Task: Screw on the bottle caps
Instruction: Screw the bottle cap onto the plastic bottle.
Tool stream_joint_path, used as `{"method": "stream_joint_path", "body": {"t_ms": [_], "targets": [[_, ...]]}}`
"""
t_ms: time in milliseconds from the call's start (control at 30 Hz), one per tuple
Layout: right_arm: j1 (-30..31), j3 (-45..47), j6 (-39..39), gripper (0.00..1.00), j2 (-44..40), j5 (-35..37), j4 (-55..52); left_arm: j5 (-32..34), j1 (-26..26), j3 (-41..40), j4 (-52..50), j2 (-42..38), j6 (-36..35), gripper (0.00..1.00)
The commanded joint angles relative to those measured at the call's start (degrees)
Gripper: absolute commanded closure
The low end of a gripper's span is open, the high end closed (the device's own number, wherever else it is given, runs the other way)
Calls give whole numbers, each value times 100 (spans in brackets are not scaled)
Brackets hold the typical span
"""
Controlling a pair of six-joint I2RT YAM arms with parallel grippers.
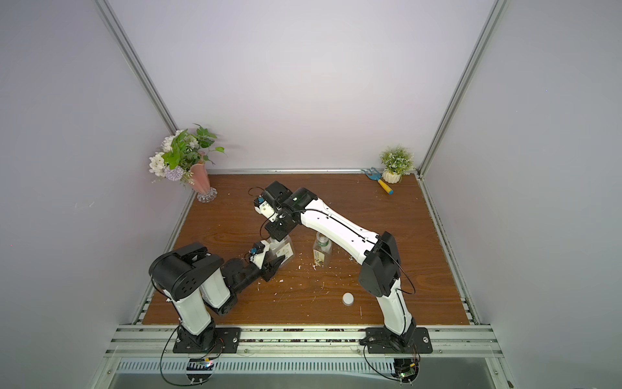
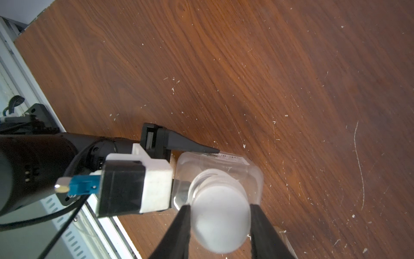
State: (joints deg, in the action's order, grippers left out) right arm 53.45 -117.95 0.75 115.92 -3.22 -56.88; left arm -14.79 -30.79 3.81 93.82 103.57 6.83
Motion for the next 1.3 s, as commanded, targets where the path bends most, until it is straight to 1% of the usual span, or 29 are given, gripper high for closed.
{"method": "stream_joint_path", "body": {"t_ms": [0,233,467,633,1000,1267], "targets": [[-10,-26,-108,74,-274,16,-78,-96,-62,-21,1127,102,-133,65],[4,137,-154,74,-272,-16,-103,193,-300,11,953,93,-403,66],[60,664,-155,74,-528,118,-130,243,-314,36,920,127,-428,66],[74,878,-146,74,-665,111,-104,219,-314,67,927,192,-442,67],[152,759,-155,75,-545,427,41,293,-379,96,878,208,-523,67],[174,927,-102,75,-578,709,300,364,-416,111,855,251,-569,68]]}}
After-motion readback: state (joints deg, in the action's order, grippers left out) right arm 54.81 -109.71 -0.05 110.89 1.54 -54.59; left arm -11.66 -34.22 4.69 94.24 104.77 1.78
